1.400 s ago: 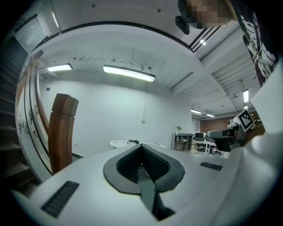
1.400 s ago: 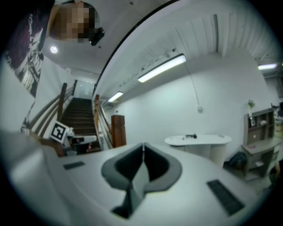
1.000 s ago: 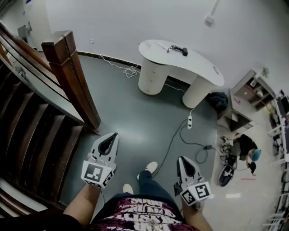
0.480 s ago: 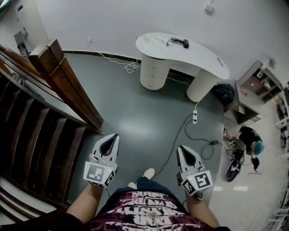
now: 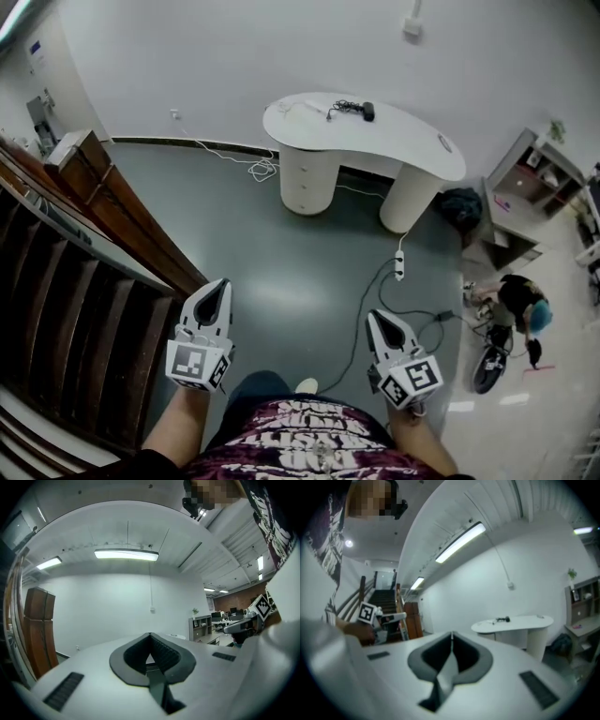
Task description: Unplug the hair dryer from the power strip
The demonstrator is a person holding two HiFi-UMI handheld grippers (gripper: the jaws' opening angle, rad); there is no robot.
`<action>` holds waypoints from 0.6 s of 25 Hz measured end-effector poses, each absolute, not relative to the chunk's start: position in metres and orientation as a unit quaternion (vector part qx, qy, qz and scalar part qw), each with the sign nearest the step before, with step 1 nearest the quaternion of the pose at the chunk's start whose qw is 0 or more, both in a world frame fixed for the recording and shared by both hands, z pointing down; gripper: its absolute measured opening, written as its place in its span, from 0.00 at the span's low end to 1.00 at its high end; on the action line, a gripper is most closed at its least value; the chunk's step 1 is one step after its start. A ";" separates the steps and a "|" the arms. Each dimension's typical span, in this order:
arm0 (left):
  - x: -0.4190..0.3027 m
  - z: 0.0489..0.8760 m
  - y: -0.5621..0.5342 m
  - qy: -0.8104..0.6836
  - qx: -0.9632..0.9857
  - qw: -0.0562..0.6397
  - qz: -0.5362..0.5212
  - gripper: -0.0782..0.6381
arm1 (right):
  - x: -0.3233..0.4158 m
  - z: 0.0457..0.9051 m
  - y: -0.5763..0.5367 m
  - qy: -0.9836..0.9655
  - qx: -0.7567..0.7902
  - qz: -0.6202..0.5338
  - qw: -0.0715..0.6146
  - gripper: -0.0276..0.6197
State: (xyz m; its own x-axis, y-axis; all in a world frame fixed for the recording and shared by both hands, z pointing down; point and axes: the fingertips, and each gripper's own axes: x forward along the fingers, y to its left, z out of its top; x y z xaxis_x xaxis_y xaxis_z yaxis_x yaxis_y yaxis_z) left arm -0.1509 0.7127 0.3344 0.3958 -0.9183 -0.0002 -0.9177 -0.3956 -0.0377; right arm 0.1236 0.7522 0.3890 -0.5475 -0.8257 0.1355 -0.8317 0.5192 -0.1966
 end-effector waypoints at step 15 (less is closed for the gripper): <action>-0.114 0.352 0.669 0.524 -0.851 -0.013 -0.035 0.13 | 0.149 0.403 0.698 -0.860 0.490 0.145 -0.007 0.10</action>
